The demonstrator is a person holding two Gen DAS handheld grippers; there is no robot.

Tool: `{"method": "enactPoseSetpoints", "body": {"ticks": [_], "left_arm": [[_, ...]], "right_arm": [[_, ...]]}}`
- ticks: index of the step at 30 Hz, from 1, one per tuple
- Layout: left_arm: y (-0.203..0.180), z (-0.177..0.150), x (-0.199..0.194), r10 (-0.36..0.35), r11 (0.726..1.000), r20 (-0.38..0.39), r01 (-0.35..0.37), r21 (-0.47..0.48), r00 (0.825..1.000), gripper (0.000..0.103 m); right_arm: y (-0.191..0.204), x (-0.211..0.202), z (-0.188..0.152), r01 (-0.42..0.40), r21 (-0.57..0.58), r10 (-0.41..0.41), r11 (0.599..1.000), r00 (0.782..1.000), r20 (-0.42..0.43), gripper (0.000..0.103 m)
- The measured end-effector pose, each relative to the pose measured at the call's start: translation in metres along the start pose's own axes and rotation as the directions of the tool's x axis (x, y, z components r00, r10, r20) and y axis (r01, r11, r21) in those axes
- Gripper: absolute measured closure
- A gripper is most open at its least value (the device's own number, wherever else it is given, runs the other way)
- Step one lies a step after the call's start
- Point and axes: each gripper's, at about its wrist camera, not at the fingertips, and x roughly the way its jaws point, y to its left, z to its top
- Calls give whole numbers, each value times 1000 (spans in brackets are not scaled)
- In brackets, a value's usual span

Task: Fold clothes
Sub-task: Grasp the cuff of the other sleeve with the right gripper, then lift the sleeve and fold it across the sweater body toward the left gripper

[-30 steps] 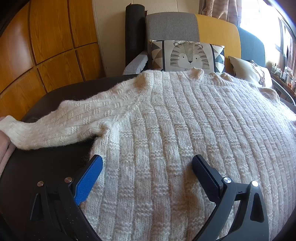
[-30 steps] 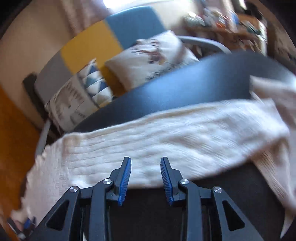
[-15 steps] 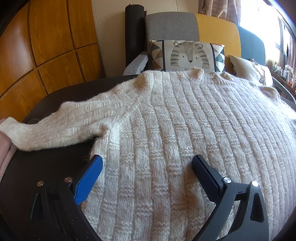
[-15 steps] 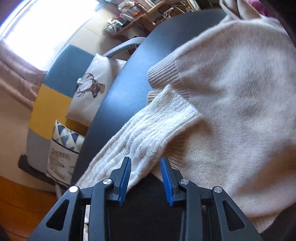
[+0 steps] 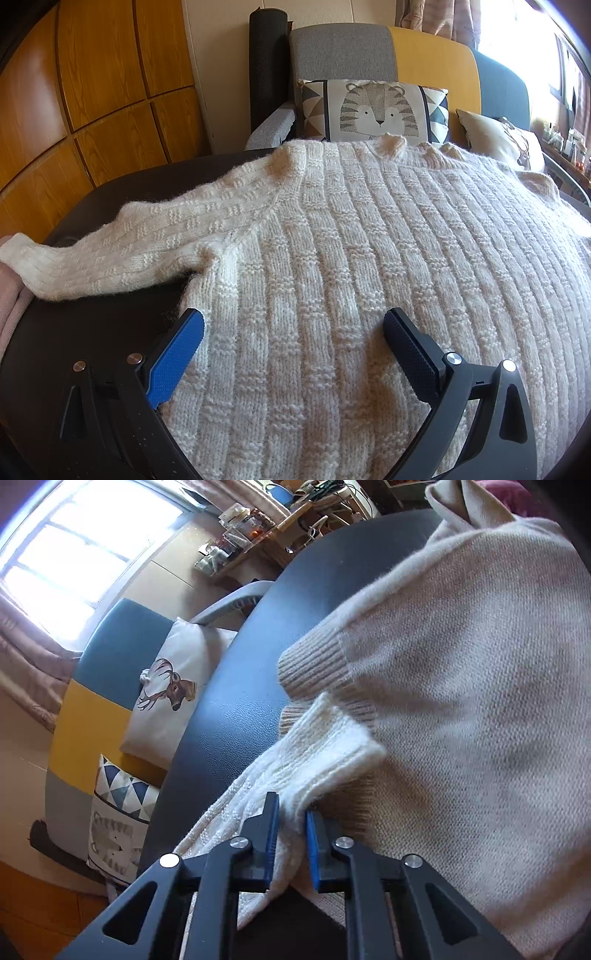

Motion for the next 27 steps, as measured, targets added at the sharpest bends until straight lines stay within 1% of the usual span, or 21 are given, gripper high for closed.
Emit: {"method": "enactPoseSetpoints", "body": {"ticks": [1,3,6,11,13,16,18,20,21,22,23,25,27], "left_arm": [[0,0,0,-1,1000,0,1,0,1000,4],[0,0,0,-1,1000,0,1,-1,1000,4],[1,1,0,-4,1000,1,4,-3,1000,4],[1,1,0,-10,1000,0,10,-8,1000,4],[2,1,0,-12,1000,0,12,-10,1000,3],[3,1,0,-20,1000,-3,20,-16,1000,3],[4,1,1,-27,999,-6,27,-20,1000,3],[5,1,0,-33,999,-7,33,-25,999,3],[5,1,0,-35,999,-6,35,-25,999,3],[5,1,0,-36,999,-6,36,-26,999,3],[5,1,0,-36,999,-5,36,-26,999,3],[5,0,0,-36,999,-4,36,-25,999,3],[5,0,0,-35,999,-4,35,-24,999,3]], "right_arm": [[2,-2,0,-5,6,5,1000,1000,3,92],[11,-9,0,-42,22,42,999,999,9,93],[38,-24,-2,-103,-5,103,995,995,20,93],[112,-51,-11,-232,-87,234,969,972,12,93],[147,-63,-19,-285,-132,287,949,958,0,93],[194,-77,-35,-335,-202,334,920,942,-42,93],[211,-83,-44,-331,-245,328,911,943,-58,93],[215,-85,-47,-320,-264,314,910,947,-66,92],[209,-83,-47,-322,-272,312,907,947,-78,86],[200,-79,-45,-310,-279,299,909,951,-83,79],[189,-75,-43,-277,-285,265,917,961,-81,74],[158,-62,-34,-193,-287,173,939,981,-93,74],[122,-48,-25,-127,-251,99,960,987,-123,74]]}}
